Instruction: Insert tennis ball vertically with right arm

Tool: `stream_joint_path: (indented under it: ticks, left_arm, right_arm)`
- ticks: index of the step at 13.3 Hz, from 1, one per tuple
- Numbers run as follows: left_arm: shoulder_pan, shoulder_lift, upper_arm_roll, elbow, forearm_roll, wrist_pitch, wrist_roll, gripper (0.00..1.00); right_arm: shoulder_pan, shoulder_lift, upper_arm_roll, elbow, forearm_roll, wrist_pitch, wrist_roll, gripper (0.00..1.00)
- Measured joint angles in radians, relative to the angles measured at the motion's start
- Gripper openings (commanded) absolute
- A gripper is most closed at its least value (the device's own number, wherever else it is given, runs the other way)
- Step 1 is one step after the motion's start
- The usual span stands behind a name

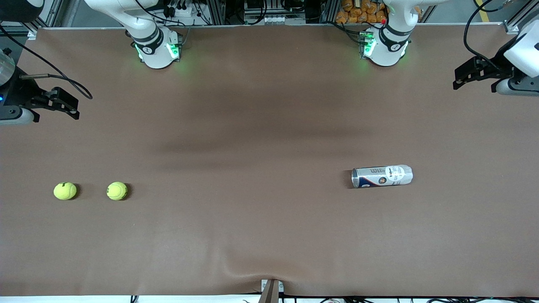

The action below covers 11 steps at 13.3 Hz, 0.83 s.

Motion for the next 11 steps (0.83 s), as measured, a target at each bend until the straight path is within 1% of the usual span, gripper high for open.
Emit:
stream_joint_path:
  ticks: [4, 6, 9, 11]
  left_arm:
    - [0.030, 0.017, 0.004, 0.013, -0.001, 0.000, 0.005, 1.00]
    - [0.039, 0.023, 0.005, 0.015, -0.001, 0.000, 0.005, 1.00]
    - [0.039, 0.061, 0.004, 0.014, -0.001, -0.004, 0.005, 1.00]
    - [0.036, 0.086, -0.002, 0.014, -0.001, -0.013, 0.005, 1.00]
  right_arm:
    - [-0.001, 0.000, -0.006, 0.004, -0.022, -0.008, 0.001, 1.00]
    - [0.000, 0.000, -0.005, 0.019, -0.030, -0.045, 0.001, 1.00]
    - [0.000, 0.000, -0.004, 0.059, -0.031, -0.062, 0.003, 1.00]
    - [0.000, 0.003, -0.004, 0.062, -0.030, -0.064, 0.003, 1.00]
